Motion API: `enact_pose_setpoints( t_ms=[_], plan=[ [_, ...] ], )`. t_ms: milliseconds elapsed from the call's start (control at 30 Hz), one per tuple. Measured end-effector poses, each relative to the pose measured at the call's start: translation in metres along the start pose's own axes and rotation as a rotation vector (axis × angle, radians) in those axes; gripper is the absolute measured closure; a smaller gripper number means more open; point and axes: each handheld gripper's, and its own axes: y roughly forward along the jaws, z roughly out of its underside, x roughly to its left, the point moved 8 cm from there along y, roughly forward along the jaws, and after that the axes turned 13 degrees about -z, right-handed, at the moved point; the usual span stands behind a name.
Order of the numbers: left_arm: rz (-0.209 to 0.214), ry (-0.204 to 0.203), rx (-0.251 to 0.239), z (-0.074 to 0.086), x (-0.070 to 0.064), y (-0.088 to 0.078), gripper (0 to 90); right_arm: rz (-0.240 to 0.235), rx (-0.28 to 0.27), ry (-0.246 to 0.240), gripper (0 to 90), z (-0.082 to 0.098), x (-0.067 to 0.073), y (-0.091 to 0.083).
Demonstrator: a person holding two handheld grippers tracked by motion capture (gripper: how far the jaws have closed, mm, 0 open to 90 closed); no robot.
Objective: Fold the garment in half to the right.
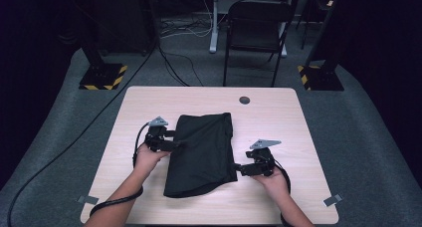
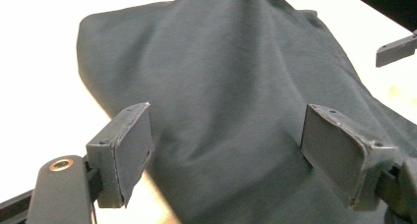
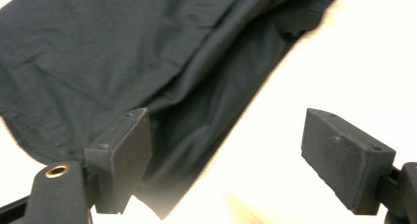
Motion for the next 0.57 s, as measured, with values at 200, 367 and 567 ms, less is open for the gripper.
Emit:
enact_pose_setpoints(
  t_ms=[200, 367, 567],
  plan=[
    [-0.051, -0.019, -0.009, 0.006, 0.022, -0.008, 19.5, 0.030, -0.024, 0.030, 18.3, 0.004, -0.012, -0.008],
    [-0.089, -0.045, 0.006, 0.015, 0.040, -0.010, 19.8, 0.041, -0.046, 0.068, 17.8, 0.007, -0.021, -0.013],
    [-0.115, -0.087, 0.021, 0.022, 0.056, -0.009, 19.8, 0.048, -0.071, 0.085, 12.8, 0.006, -0.025, -0.016]
  ],
)
